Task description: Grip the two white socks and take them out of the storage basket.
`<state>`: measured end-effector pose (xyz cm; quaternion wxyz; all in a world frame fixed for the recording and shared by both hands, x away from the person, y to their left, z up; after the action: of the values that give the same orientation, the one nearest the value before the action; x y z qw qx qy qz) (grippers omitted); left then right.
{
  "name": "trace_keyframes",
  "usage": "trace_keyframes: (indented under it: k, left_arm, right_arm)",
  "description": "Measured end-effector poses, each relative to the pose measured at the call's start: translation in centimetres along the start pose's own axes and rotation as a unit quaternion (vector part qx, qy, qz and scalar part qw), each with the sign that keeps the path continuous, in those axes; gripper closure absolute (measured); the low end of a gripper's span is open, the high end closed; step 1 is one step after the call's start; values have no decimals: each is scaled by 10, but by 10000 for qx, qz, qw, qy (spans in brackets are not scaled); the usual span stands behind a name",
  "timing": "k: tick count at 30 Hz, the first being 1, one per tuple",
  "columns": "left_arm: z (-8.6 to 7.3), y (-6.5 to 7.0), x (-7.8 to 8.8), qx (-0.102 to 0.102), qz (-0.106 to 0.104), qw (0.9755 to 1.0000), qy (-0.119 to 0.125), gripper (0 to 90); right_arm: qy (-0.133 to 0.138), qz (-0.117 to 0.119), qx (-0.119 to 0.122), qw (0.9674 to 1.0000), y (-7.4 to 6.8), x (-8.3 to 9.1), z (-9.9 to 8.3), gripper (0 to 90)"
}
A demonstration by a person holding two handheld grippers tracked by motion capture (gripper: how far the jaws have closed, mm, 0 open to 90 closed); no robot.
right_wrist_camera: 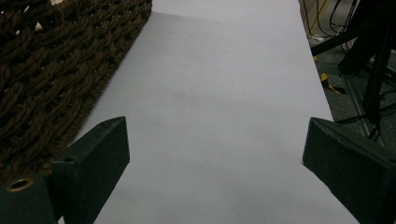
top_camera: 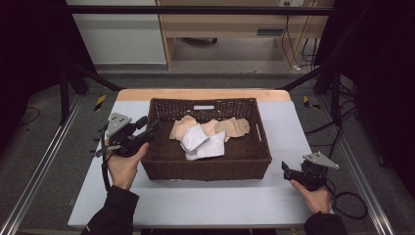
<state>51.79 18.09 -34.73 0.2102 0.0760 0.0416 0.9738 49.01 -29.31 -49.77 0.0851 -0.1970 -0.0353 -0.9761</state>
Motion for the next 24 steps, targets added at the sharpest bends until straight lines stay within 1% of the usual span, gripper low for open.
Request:
trace_keyframes:
  k: [1, 4, 5, 6, 7, 8, 9, 13, 15, 17, 19, 20, 24]
  left_arm:
    - [0, 0, 0, 0, 0, 10000, 0, 518]
    - [3, 4, -10, -49, 8, 10000, -9, 507]
    - [3, 4, -10, -49, 8, 10000, -9, 503]
    - [4, 6, -15, -83, 8, 10000, -34, 500]
    - [4, 6, -15, -83, 8, 10000, -34, 497]
    - [5, 8, -21, -125, -3, 9999, -62, 492]
    - [5, 8, -21, -125, -3, 9999, -62, 488]
    - [7, 11, -34, -201, 50, 9997, -133, 478]
    - [7, 14, -41, -193, 41, 9997, -116, 473]
    - [6, 18, -51, -262, 40, 9995, -153, 468]
    - [6, 20, -53, -295, 34, 9994, -179, 468]
    - [6, 21, -58, -387, 49, 9991, -181, 467]
    - [7, 27, -70, -432, 27, 9989, -195, 459]
  right_arm:
    - [0, 0, 0, 10000, 0, 0, 0, 74]
    - [-1, 13, -6, 10000, 0, 1, 0, 74]
    - [-1, 13, -6, 10000, 0, 1, 0, 74]
    - [5, 14, -10, 10000, 0, 0, 0, 74]
    - [3, 17, -14, 10000, 0, 0, 0, 74]
    - [1, 21, -13, 10000, 0, 0, 0, 74]
    - [1, 21, -13, 10000, 0, 0, 0, 74]
    - [-16, 20, -15, 10000, -1, 0, 0, 74]
    - [-17, 23, -21, 10000, -1, 0, 0, 74]
    - [-13, 23, -14, 10000, 0, -1, 0, 74]
    - [-18, 33, -20, 10000, 0, -1, 0, 74]
    - [0, 35, -25, 10000, 0, -1, 0, 74]
    - [-6, 28, -30, 10000, 0, 0, 0, 74]
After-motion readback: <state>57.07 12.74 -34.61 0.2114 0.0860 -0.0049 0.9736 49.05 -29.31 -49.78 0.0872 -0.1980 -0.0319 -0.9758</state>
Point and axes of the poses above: each handheld gripper's, and its own axes: x roughly backward along the jaws, z roughly out of its top, y roughly to its right, the point moved 6 cm from there along -x, roughly forward along the jaws, and after that the axes turned 9 degrees about y, right-handed, at the moved point
